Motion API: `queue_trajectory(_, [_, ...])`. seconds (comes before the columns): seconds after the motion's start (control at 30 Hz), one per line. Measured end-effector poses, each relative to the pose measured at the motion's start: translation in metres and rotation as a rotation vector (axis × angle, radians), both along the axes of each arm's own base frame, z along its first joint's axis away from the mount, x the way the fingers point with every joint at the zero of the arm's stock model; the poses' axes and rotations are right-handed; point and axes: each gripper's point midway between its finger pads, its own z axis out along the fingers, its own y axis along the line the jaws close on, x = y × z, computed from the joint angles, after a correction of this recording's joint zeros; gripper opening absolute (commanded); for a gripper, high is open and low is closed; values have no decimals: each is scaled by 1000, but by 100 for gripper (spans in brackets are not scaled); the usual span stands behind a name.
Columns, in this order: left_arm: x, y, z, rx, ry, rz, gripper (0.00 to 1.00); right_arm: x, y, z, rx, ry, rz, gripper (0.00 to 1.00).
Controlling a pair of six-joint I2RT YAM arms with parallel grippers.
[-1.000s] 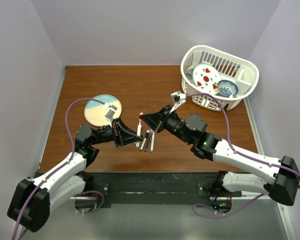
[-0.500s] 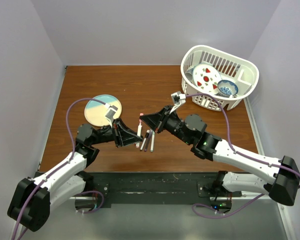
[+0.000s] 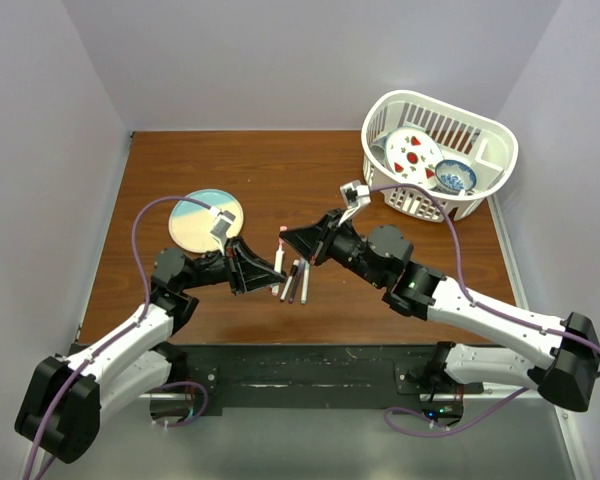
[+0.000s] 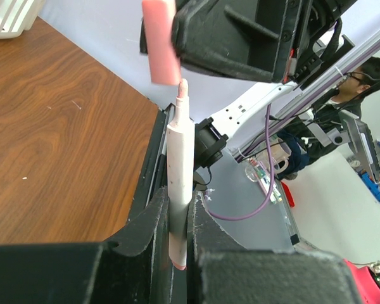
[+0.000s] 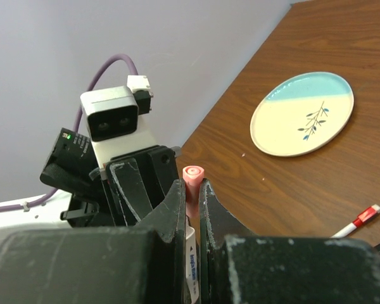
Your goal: Insert the pens into the pen caps
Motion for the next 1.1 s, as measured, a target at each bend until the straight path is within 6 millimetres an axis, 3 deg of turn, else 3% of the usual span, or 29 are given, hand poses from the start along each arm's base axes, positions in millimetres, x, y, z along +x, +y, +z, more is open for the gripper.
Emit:
queue_trajectory(0.23, [0, 0, 0, 0, -1, 0, 0, 1, 0, 17, 17, -31, 0, 0])
queue_trajectory(0.73, [0, 0, 0, 0, -1, 0, 0, -1, 1, 14, 10, -25, 11, 0])
queue_trajectory(1.1, [0, 0, -1, 2, 4, 0, 0, -6, 2, -3, -19, -7, 35, 0])
